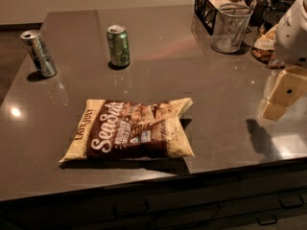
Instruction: Move brown chip bag near green can
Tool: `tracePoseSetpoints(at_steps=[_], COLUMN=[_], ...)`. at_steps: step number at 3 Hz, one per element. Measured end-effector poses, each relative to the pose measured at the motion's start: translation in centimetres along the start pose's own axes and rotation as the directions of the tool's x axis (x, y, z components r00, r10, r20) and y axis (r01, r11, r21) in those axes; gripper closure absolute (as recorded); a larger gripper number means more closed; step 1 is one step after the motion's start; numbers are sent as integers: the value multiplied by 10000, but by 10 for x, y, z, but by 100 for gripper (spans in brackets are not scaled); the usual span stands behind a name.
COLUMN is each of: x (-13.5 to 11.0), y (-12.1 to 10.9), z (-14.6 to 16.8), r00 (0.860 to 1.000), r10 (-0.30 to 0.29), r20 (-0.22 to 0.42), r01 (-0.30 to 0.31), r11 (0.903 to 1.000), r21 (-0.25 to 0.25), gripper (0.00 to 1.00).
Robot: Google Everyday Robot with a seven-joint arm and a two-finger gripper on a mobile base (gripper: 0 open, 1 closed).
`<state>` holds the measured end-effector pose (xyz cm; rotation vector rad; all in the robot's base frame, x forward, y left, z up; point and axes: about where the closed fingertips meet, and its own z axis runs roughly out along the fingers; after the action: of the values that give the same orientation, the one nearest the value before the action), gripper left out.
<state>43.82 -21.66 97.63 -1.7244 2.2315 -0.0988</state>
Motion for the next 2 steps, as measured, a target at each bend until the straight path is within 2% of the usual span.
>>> tracePoseSetpoints(at_steps=[1,2], x=[-2,-15], y=[0,1], z=[4,30], r00=[10000,9995], r10=[-29,-228], r20=[25,200], r01=[29,237], r11=[10000,9985], r21=[-57,-493], gripper=[0,0])
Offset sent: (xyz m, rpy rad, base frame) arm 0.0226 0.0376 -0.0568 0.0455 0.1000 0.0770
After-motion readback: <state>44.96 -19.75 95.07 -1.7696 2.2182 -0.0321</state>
